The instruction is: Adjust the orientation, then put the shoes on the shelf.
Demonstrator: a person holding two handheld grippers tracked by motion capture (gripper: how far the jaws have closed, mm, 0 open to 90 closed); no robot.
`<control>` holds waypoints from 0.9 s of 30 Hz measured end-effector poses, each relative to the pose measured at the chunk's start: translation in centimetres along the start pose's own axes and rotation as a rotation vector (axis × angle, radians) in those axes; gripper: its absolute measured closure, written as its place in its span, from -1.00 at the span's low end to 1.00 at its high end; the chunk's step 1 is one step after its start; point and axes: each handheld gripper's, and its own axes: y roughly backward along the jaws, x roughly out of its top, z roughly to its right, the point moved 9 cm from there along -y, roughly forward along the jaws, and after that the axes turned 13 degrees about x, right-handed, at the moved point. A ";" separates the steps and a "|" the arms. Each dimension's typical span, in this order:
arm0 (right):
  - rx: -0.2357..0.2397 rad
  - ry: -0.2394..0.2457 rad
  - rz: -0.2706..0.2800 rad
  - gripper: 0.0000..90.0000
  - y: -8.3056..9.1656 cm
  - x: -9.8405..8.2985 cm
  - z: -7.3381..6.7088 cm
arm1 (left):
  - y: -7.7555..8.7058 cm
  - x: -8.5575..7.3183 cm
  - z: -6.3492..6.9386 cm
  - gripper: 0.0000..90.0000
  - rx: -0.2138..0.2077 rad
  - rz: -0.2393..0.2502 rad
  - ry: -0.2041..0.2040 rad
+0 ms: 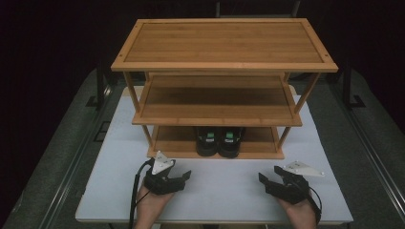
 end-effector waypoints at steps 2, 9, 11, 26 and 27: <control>-0.002 -0.006 -0.001 -0.27 0.2 -0.1 0.1 | 0.2 -0.2 -0.2 -0.33 0.001 -0.006 -0.003; 0.000 -0.004 0.002 -0.27 0.9 -0.4 0.3 | 0.9 -0.6 -0.9 -0.36 0.006 -0.006 -0.003; 0.003 -0.006 0.003 -0.27 1.0 -0.5 0.3 | 1.0 -0.7 -1.1 -0.36 0.009 -0.008 -0.009; 0.005 -0.011 -0.005 -0.28 1.8 -1.1 0.6 | 2.4 -1.3 -2.9 -0.40 0.021 -0.009 0.000; 0.006 -0.012 -0.004 -0.28 1.9 -1.1 0.6 | 2.4 -1.4 -3.0 -0.40 0.022 -0.009 0.000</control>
